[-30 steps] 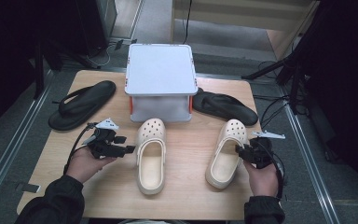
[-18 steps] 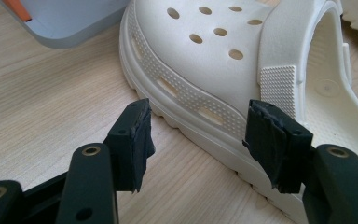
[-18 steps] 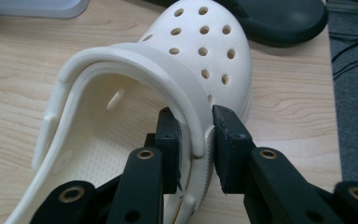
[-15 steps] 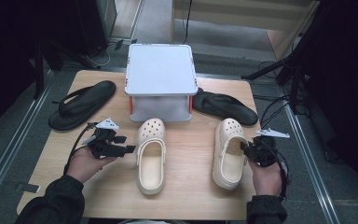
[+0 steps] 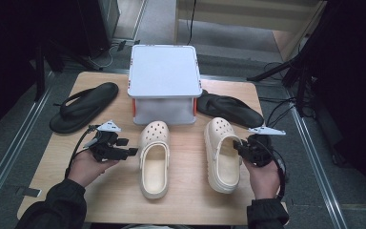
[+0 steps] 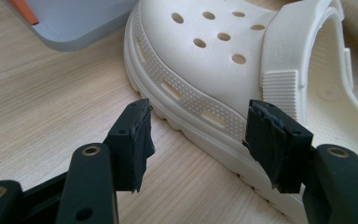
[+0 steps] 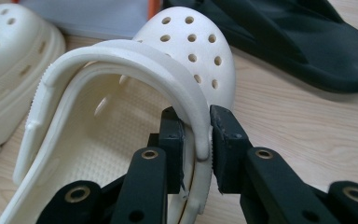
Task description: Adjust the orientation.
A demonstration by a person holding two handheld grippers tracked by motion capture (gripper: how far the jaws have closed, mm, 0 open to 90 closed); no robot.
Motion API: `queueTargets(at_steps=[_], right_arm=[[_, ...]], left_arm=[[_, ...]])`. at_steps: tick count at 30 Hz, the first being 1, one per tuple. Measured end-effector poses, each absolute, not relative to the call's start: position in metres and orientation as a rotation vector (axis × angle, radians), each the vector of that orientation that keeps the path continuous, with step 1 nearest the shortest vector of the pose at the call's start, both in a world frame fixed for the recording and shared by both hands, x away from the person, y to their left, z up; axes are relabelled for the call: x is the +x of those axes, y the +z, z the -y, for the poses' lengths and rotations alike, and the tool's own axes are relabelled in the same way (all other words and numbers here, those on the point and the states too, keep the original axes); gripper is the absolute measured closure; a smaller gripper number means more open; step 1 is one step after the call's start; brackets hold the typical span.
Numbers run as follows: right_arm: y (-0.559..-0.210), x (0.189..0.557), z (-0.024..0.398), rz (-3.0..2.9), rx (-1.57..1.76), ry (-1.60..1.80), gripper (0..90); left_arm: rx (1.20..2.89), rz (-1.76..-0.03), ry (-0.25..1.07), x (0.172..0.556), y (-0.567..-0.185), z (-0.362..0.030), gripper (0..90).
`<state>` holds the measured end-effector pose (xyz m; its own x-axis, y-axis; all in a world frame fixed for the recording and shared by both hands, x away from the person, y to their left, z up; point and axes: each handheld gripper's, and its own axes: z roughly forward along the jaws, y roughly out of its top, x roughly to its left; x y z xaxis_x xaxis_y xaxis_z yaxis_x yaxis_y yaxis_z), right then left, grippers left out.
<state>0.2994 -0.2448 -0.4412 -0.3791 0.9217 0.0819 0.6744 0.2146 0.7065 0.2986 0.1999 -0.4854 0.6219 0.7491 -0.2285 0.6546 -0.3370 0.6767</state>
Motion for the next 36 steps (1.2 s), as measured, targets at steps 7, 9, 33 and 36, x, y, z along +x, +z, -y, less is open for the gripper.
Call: queueTargets(at_steps=[7,9,33,36], right_arm=[[-0.438,0.303,0.225,-2.199,1.418,0.967,76.9],[-0.438,0.306,0.215,-2.229,1.387,0.974,76.9],[-0.454,0.322,0.157,-2.398,1.226,0.939,76.5],[-0.458,0.321,0.152,-2.414,1.209,0.925,76.3]], left_arm=[[2.083,-1.104,0.16,0.296,-0.485,-0.202,40.9],[2.077,-1.11,0.162,0.296,-0.485,-0.203,41.0],[2.076,-1.107,0.159,0.285,-0.488,-0.202,40.7],[2.072,-1.109,0.162,0.285,-0.488,-0.204,40.7]])
